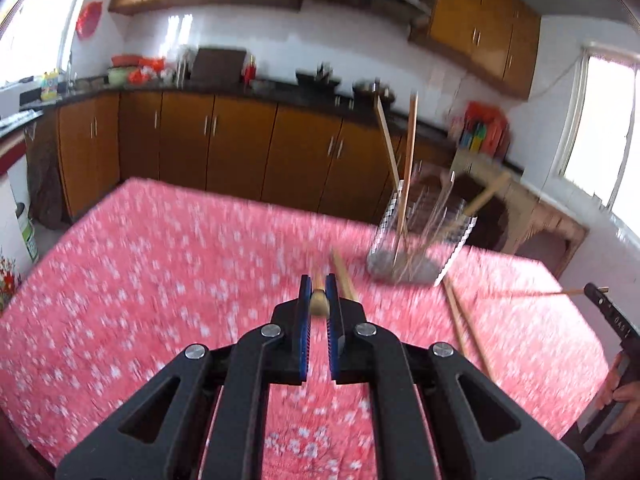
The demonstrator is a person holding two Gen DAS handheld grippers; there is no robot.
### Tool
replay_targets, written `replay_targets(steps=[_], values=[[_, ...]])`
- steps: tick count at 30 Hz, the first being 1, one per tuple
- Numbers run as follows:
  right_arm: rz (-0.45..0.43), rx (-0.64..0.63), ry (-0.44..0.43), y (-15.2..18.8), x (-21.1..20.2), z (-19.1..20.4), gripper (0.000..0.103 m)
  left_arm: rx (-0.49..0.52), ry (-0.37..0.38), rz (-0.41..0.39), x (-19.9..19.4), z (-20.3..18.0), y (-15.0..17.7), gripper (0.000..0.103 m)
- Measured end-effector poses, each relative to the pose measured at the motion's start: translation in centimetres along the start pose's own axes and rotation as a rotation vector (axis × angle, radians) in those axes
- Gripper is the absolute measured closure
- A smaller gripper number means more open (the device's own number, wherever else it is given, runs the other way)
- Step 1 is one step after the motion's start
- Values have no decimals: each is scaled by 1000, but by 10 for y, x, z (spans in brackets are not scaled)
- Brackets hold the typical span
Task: Organize utensils
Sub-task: 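Lift the left gripper's chopstick toward the wire holder while the right gripper lifts its chopstick, then lower the left gripper's chopstick into the wire holder while the right gripper lowers its chopstick in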
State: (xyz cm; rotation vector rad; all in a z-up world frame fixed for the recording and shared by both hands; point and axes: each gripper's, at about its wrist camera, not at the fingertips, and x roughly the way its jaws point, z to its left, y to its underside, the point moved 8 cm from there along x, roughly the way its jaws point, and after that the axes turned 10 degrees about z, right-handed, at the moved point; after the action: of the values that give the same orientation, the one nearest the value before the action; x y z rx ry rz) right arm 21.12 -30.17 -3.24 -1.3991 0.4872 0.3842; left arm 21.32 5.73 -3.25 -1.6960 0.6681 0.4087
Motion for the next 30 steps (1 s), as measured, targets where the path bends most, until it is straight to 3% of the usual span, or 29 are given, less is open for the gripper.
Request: replay_targets(steps=[7, 20, 25, 30], values=[[-70, 43, -61, -26, -11, -3, 95, 1, 14, -97, -28, -7, -33, 96], [-106, 44, -63, -42, -14, -1, 95, 15, 1, -112, -27, -13, -43, 96], [-168, 14, -99, -82, -29, 13, 95, 33, -10, -132, -27, -22, -72, 96], [-245, 6, -182, -139, -50, 35, 95, 62, 26, -191, -46, -52, -115, 96]])
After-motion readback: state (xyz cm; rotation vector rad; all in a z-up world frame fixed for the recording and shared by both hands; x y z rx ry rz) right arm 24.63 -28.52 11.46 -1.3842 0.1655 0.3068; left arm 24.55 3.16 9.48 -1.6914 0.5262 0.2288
